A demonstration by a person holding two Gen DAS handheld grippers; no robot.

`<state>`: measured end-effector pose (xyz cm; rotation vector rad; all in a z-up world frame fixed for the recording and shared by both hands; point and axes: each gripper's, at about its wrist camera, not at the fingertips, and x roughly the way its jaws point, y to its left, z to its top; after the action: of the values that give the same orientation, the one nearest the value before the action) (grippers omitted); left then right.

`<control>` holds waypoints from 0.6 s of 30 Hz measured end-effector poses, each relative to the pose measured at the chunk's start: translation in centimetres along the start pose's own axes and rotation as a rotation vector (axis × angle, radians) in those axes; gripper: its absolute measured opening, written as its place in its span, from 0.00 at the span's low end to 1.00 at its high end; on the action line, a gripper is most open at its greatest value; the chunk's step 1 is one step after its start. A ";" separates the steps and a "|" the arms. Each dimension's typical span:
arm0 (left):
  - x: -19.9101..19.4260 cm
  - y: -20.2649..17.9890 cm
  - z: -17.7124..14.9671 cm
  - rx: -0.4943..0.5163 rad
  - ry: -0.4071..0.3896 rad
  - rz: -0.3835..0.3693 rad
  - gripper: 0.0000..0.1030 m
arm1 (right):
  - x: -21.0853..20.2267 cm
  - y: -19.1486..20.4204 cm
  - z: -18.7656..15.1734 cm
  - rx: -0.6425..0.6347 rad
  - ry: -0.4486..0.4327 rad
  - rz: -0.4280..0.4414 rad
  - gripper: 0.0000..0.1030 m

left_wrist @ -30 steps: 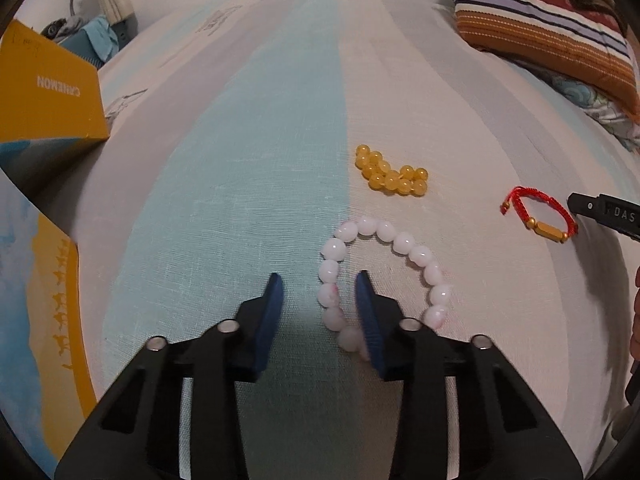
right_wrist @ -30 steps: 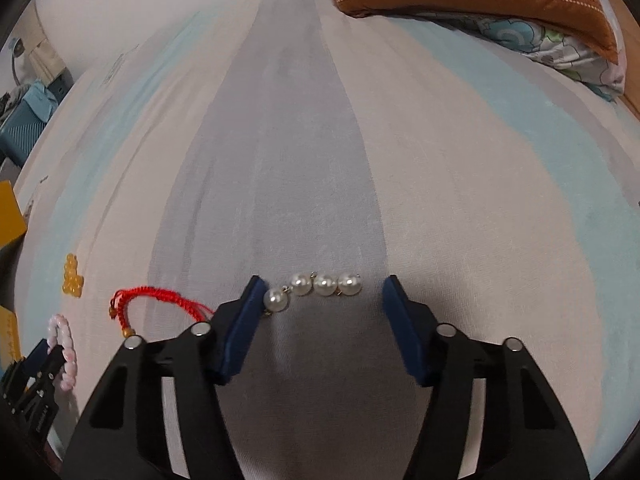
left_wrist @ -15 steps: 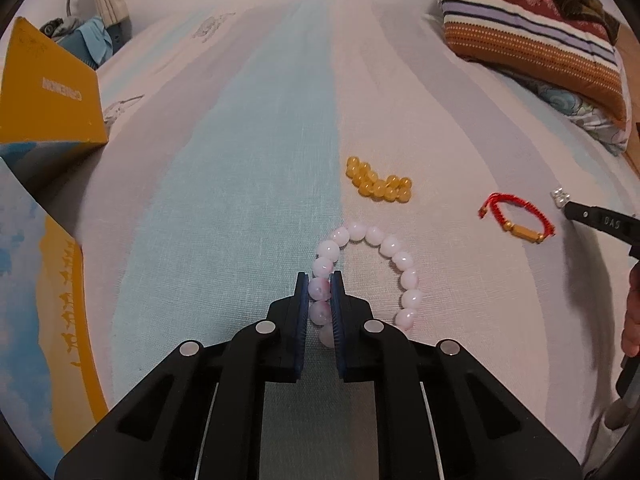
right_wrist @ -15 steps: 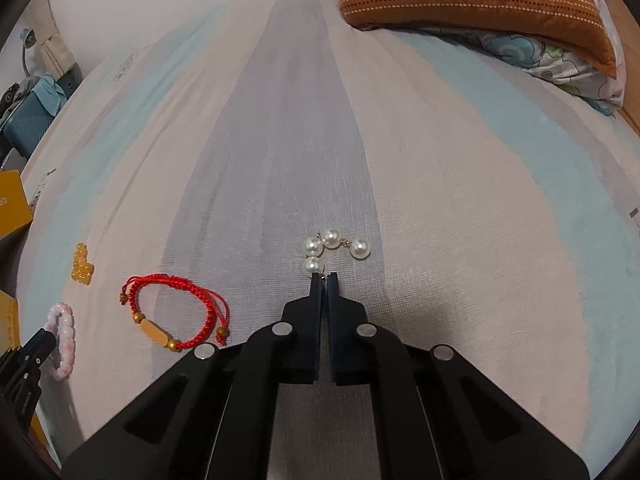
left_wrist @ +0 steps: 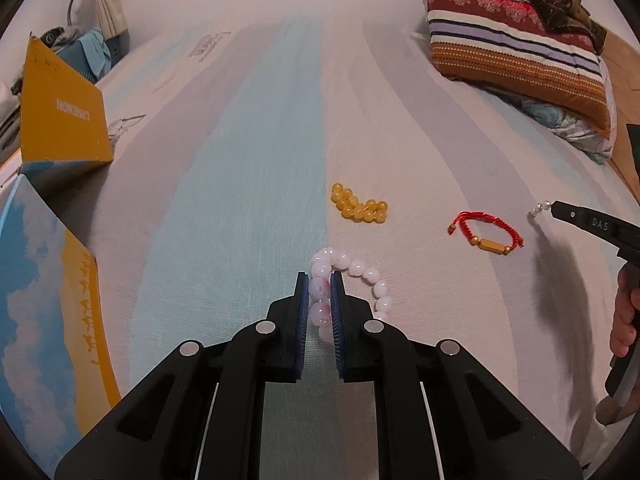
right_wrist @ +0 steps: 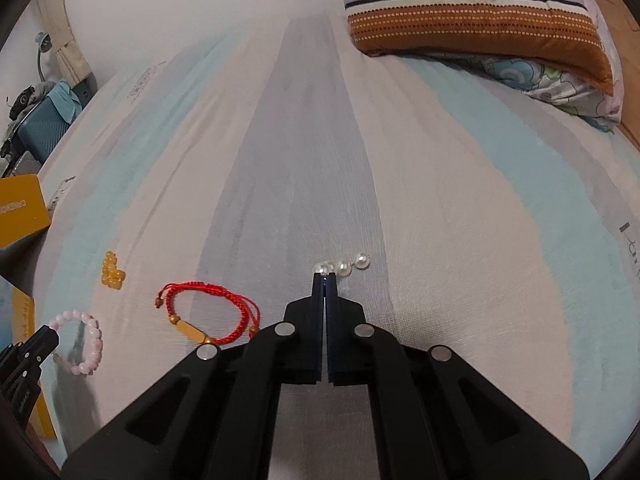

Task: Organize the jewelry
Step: 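Grasp the white bead bracelet with the left tool while the right tool grasps the pearl string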

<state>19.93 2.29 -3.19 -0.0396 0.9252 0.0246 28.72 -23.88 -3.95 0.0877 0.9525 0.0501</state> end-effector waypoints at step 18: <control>-4.1 -0.6 0.7 0.015 -0.074 -0.045 0.10 | -3.5 1.2 0.4 -0.025 -0.074 0.003 0.00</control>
<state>18.04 1.75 0.57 -0.0456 0.8500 -0.0224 27.02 -22.98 -0.74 0.0672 0.8776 0.0614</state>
